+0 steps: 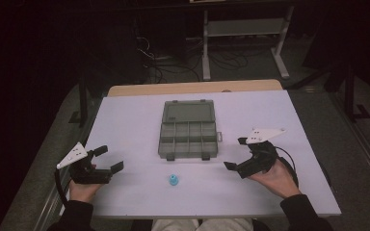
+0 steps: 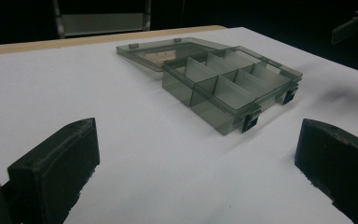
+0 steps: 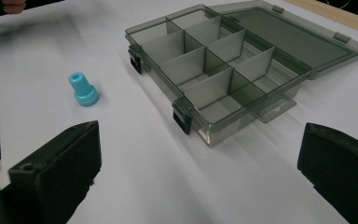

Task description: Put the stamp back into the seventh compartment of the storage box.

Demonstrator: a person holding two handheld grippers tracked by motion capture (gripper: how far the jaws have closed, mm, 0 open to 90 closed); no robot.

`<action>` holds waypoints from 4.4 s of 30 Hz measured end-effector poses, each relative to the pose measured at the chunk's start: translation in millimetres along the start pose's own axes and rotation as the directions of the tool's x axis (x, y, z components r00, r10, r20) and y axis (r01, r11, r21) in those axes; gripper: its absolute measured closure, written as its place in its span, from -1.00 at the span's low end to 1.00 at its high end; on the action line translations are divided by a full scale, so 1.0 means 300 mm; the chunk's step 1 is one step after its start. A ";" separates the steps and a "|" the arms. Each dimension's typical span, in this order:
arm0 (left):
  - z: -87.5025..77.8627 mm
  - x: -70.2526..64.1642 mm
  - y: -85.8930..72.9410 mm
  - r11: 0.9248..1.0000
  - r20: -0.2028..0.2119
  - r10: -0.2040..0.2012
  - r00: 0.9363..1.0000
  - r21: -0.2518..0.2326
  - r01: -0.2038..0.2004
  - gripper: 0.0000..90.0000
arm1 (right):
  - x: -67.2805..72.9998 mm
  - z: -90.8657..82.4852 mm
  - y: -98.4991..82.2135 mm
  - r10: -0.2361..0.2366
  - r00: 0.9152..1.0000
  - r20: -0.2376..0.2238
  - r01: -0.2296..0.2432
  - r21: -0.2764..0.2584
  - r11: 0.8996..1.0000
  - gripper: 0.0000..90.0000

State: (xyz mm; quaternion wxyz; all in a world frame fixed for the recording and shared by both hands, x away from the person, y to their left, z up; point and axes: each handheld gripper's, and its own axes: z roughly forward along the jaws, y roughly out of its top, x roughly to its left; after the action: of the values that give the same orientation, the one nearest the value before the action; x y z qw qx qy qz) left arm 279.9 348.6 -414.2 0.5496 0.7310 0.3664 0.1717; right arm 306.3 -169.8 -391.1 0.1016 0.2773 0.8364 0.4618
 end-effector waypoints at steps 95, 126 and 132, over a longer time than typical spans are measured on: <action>0.001 -0.002 0.000 1.000 0.010 0.006 1.000 0.001 -0.006 -1.00 | 0.236 0.373 0.142 -0.187 0.938 -0.293 0.255 0.214 0.943 -1.00; -0.001 -0.001 0.000 1.000 0.011 0.006 1.000 0.001 -0.006 -1.00 | 0.304 0.484 0.169 -0.220 0.923 -0.315 0.310 0.275 0.910 -0.59; -0.001 -0.002 0.000 1.000 0.011 0.006 1.000 0.002 -0.006 -1.00 | 0.317 0.498 0.175 -0.237 0.921 -0.308 0.327 0.285 0.901 -0.44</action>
State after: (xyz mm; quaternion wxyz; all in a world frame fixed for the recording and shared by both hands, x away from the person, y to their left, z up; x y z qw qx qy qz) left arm 279.3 348.3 -414.0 0.5503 0.7336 0.3612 0.1692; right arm 311.0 12.1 -422.1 0.0067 0.1008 0.9393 0.3280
